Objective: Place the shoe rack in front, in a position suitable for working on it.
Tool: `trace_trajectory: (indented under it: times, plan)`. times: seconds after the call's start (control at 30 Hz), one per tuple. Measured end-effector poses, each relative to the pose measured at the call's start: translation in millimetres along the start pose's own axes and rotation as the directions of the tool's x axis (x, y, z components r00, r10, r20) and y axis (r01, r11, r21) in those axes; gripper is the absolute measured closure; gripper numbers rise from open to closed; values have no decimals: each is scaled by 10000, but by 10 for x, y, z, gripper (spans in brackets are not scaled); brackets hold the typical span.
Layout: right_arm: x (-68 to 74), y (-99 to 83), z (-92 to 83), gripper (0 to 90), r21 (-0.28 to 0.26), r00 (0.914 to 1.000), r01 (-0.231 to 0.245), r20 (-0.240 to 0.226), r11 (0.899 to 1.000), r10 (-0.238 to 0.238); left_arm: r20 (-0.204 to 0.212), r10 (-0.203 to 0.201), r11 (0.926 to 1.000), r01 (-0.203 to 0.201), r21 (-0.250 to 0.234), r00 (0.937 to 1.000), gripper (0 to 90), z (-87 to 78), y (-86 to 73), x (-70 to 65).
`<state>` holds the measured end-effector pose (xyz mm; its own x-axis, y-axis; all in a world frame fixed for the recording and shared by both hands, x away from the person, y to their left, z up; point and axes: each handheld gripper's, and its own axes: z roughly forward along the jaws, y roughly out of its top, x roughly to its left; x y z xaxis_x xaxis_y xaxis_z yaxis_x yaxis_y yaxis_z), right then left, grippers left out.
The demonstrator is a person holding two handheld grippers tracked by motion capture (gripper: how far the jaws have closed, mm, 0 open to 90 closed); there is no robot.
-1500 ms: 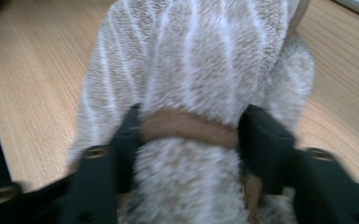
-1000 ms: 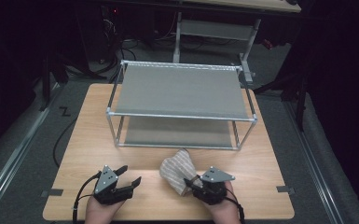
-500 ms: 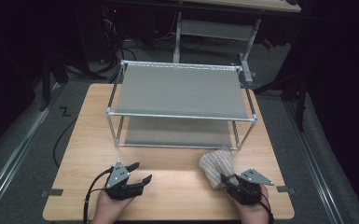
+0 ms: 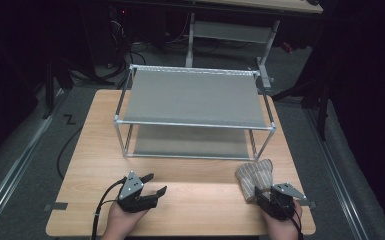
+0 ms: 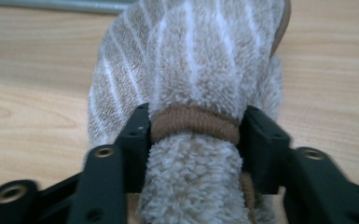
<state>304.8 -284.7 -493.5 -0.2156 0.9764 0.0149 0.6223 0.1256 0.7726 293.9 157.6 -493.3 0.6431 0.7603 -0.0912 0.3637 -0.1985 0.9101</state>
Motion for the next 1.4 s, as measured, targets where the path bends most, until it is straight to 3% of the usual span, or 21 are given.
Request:
trace_trajectory:
  times: [0.03,0.17,0.43,0.57,0.7,0.8,0.83,0.87,0.93,1.0,1.07,1.13,1.2,1.23,1.3,1.4]
  plan:
    - [28,18,-7,399,-191,10000,-50,47,9998,51,-55,-28,9999,29,118,10000,337,-20,-4,24]
    - [70,88,-47,330,-674,10000,-56,45,9977,59,-251,-398,9992,398,-6,9989,357,-79,-4,129]
    - [105,147,-108,334,-1253,9996,-65,-268,9921,31,-609,-712,9974,706,-128,9956,411,-211,-9,268]
    - [151,179,-180,334,-1575,9990,106,-407,9875,-173,-992,-110,9991,69,-417,9950,516,-357,88,297]
    - [178,190,-249,339,-1895,9991,185,-337,9817,-253,-1239,-110,9978,28,-663,9922,555,-465,121,298]
    - [193,201,-260,345,-1995,9993,86,-345,9799,-158,-1442,-579,9957,467,-798,9879,519,-549,156,332]
    - [191,201,-266,354,-2039,9994,117,-309,9789,-184,-1517,-722,9925,560,-1087,9858,508,-606,252,335]
    - [191,201,-266,354,-2039,9994,117,-309,9789,-184,-1517,-722,9925,560,-1087,9858,506,-606,252,335]
    - [181,211,-285,414,-2141,9988,178,-409,9766,-272,-2172,-261,9945,33,-1046,9758,503,-620,375,364]
    - [159,240,-287,423,-2264,9986,179,-445,9739,-287,-2410,-498,9929,220,-1166,9693,500,-615,464,486]
    - [147,256,-275,423,-2315,9986,63,-496,9728,-182,-2889,-394,9931,56,-1170,9566,529,-590,552,614]
    - [150,259,-256,423,-2278,9986,68,-504,9737,-187,-3131,-470,9939,130,-1097,9486,539,-527,614,766]
    - [152,256,-252,424,-2264,9981,82,-574,9740,-217,-3518,-431,9955,107,-937,9351,540,-460,655,902]
    - [151,257,-257,431,-2271,9980,62,-602,9739,-204,-3763,-298,9964,-24,-847,9260,540,-426,666,937]
    - [140,259,-270,448,-2350,9977,14,-662,9720,-174,-4046,-116,9982,-132,-585,9144,539,-353,679,986]
    - [120,257,-268,462,-2376,9964,-141,-842,9713,-62,-4015,-250,9992,109,-374,9155,564,-257,707,1083]
